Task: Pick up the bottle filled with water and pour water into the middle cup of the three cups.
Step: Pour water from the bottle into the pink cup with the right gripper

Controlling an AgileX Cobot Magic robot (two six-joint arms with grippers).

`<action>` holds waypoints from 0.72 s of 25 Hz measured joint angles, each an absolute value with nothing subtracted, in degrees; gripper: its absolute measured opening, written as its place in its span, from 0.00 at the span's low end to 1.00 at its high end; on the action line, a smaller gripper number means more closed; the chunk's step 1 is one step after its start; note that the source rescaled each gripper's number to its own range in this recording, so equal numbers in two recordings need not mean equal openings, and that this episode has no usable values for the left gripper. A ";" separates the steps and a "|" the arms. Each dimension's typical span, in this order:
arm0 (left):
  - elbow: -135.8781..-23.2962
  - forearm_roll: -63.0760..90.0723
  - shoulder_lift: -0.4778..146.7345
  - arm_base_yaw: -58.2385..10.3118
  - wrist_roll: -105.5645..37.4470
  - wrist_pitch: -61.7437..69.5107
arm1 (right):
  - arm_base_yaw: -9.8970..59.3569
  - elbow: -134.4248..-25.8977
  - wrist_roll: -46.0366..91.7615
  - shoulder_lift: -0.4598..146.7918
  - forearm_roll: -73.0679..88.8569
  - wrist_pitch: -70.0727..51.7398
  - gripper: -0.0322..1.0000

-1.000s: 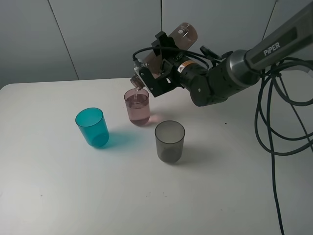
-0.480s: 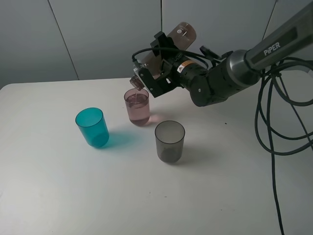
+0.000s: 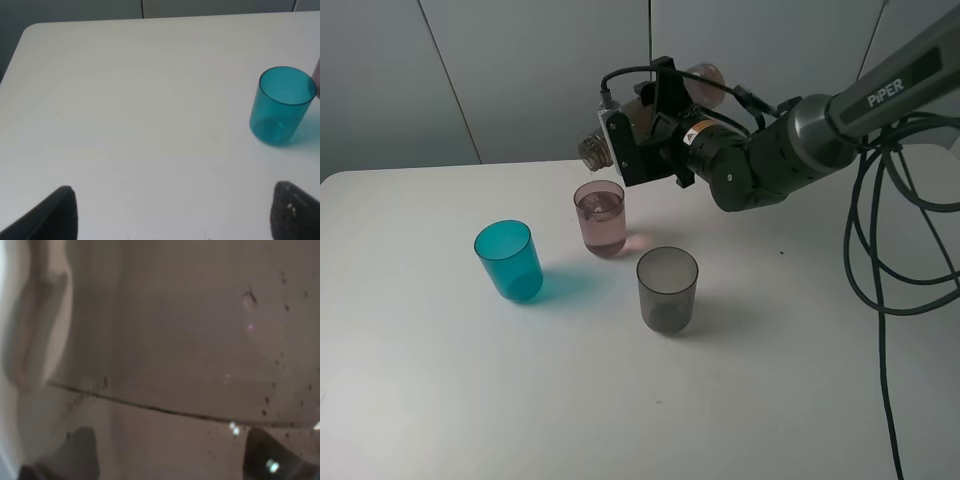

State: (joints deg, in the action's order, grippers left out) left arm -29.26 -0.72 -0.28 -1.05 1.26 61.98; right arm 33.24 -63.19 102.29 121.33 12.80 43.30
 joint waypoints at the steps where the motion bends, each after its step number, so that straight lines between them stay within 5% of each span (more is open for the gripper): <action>1: -29.26 -0.72 -0.28 -1.05 1.26 61.98 | 33.24 -63.19 97.08 120.69 12.77 42.88 0.03; 8: -29.26 -0.72 -0.28 -1.05 1.26 61.98 | 29.59 -61.38 67.84 117.90 9.40 42.66 0.03; 18: -29.26 -0.72 -0.28 -1.05 1.26 61.98 | 17.97 -59.09 -1.74 117.35 -15.83 42.43 0.03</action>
State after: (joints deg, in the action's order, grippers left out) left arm -29.26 -0.72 -0.28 -1.05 1.26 61.98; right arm 17.97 -59.09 -1.74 117.35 -15.83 42.43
